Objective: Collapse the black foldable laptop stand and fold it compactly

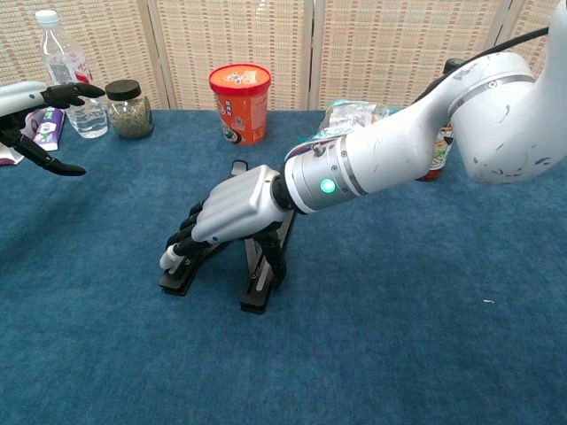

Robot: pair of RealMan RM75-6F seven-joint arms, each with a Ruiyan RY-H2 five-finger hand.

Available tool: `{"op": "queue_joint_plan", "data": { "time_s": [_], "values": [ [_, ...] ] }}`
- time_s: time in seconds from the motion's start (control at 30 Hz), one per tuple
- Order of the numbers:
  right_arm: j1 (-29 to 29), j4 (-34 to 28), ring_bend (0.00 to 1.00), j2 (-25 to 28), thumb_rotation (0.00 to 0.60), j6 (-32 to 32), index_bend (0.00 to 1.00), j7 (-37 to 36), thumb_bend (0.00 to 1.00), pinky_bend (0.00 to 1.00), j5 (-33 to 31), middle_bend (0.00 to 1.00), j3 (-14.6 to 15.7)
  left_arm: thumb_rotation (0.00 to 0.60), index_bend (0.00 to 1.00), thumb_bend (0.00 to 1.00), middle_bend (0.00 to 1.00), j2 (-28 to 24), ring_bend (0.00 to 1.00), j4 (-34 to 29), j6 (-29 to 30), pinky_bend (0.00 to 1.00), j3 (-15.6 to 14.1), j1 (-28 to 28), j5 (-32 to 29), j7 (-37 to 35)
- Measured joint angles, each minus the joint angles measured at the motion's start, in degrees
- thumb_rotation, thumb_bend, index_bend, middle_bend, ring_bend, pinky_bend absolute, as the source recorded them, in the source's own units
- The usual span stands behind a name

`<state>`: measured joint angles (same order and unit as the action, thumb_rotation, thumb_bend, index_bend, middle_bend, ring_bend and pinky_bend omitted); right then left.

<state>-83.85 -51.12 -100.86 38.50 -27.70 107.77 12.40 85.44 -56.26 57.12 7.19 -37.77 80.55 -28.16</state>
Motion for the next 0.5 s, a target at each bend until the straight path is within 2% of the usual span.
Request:
{"op": "queue_joint_plan", "data": {
  "time_s": [0.3,0.5],
  "values": [
    [-0.1,1.9,0.0,-0.9,0.6,1.3,0.0,-2.0,0.05,0.0,0.0,0.23,0.8,0.6,0.0,0.12,0.0,0.5,0.0,0.5,0.2,0.01,0.0,-0.1,0.4,-0.3],
    [0.1,3.6,0.0,-1.6,0.6,2.3,0.0,-3.2,0.06,0.0,-0.3,0.27,1.0,0.6,0.0,0.12,0.0,0.5,0.0,0.4,0.2,0.01,0.0,0.0,0.4,-0.4]
  ]
}}
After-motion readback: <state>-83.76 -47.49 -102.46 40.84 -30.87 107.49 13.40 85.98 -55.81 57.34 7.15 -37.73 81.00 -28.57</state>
